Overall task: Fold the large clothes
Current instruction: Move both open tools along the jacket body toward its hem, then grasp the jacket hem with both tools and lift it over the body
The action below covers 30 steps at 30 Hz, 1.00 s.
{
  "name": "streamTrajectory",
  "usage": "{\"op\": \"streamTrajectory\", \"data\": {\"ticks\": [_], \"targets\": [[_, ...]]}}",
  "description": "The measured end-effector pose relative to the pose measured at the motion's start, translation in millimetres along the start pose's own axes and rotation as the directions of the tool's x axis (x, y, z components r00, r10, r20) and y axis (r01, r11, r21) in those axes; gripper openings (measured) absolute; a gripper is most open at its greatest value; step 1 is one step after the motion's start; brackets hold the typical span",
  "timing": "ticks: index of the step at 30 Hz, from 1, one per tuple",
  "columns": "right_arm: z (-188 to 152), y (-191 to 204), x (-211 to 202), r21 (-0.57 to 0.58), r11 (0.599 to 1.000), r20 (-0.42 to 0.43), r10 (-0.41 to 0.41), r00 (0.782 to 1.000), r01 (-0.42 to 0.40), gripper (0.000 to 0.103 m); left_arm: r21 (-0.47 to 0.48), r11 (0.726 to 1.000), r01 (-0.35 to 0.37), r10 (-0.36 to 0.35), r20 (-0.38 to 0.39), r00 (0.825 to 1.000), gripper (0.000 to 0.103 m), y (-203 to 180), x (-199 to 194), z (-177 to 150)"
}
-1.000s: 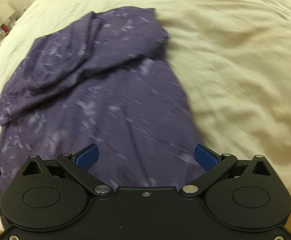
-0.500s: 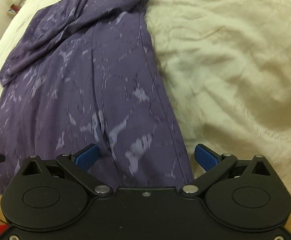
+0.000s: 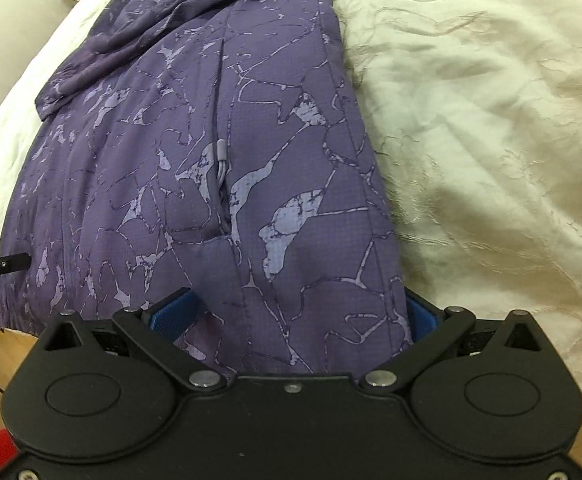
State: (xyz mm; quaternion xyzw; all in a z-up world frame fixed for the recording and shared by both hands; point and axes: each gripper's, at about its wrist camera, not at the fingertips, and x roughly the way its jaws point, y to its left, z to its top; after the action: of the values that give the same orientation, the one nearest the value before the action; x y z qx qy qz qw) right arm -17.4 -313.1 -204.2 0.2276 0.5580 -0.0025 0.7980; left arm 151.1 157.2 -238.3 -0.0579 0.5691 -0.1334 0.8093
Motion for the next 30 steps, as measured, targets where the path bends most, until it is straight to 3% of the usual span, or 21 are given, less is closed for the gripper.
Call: {"op": "streamTrajectory", "data": {"ticks": [8,14,17,24,25,27,29,30], "targets": [[-8,-2,-15,-0.015,0.998,0.058,0.055,0.997,-0.054,0.102,0.043,0.999,0.012,-0.012,-0.009,1.000,0.102,-2,-10,-17],[-15,1,-36,-0.019,0.994,0.101,0.109,0.989,-0.108,0.102,-0.003,0.999,0.048,-0.048,0.007,0.999,0.101,8,-19,-30],[-13,2,-42,-0.019,0.992,0.110,0.125,0.986,-0.123,0.102,-0.027,0.999,0.034,-0.034,0.025,0.999,0.085,12,-24,-32],[-10,2,-43,0.008,0.990,0.105,0.142,0.984,-0.144,0.101,-0.090,0.994,0.054,-0.052,0.025,0.998,0.066,24,-29,-32],[-9,2,-42,0.016,0.989,0.101,0.143,0.985,-0.145,0.099,-0.096,0.994,0.057,-0.055,0.022,0.998,0.065,26,-29,-31],[-8,3,-40,0.030,0.992,0.087,0.122,0.989,-0.125,0.077,-0.108,0.992,0.058,-0.056,0.027,0.998,0.058,28,-30,-31],[-7,4,-39,0.030,0.994,0.065,0.101,0.993,-0.103,0.062,-0.127,0.990,0.057,-0.054,0.031,0.998,0.053,30,-31,-33],[-6,4,-39,0.025,0.994,0.059,0.101,0.993,-0.103,0.050,-0.140,0.988,0.065,-0.060,0.035,0.998,0.045,31,-32,-33]]}}
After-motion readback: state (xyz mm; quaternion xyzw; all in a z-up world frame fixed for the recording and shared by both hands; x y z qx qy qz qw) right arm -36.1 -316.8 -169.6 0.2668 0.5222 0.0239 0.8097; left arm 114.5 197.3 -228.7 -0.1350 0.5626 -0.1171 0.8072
